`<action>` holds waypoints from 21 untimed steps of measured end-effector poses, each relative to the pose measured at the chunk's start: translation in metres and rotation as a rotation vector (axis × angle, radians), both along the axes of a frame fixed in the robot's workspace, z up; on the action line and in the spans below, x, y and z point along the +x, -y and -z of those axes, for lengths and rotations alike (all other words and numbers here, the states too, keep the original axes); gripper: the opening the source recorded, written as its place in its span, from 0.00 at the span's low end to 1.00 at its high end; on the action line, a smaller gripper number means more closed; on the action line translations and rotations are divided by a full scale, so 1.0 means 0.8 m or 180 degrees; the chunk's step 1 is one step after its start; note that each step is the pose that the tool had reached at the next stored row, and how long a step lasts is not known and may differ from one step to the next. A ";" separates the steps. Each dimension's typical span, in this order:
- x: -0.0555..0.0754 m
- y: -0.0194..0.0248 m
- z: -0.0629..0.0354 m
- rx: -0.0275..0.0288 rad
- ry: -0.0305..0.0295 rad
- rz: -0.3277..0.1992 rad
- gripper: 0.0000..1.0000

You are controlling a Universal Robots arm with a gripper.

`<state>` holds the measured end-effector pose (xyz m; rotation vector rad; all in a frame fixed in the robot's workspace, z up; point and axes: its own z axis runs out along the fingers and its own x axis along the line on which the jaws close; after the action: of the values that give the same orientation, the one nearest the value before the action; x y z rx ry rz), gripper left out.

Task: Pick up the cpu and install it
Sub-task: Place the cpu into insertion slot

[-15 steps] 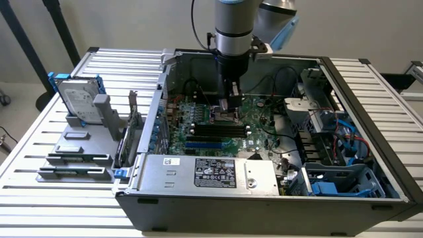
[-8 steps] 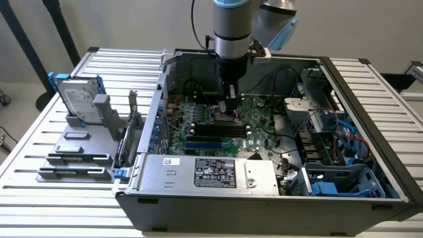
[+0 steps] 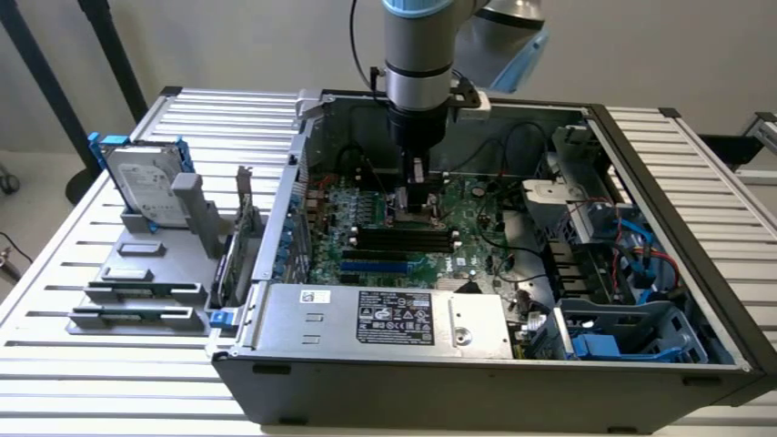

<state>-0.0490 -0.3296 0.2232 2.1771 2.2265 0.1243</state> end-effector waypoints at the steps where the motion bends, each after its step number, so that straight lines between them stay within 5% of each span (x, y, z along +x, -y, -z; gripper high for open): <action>1: 0.000 0.0002 0.001 0.0000 -0.0001 0.0004 0.55; 13: 0.001 0.0006 0.006 0.0000 -0.0038 0.0150 0.55; 18: 0.004 0.0005 0.011 -0.0002 -0.0090 0.0150 0.55; 21: 0.004 0.0003 0.013 -0.0002 -0.0104 0.0151 0.55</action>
<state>-0.0462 -0.3298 0.2130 2.2458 2.1893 0.0877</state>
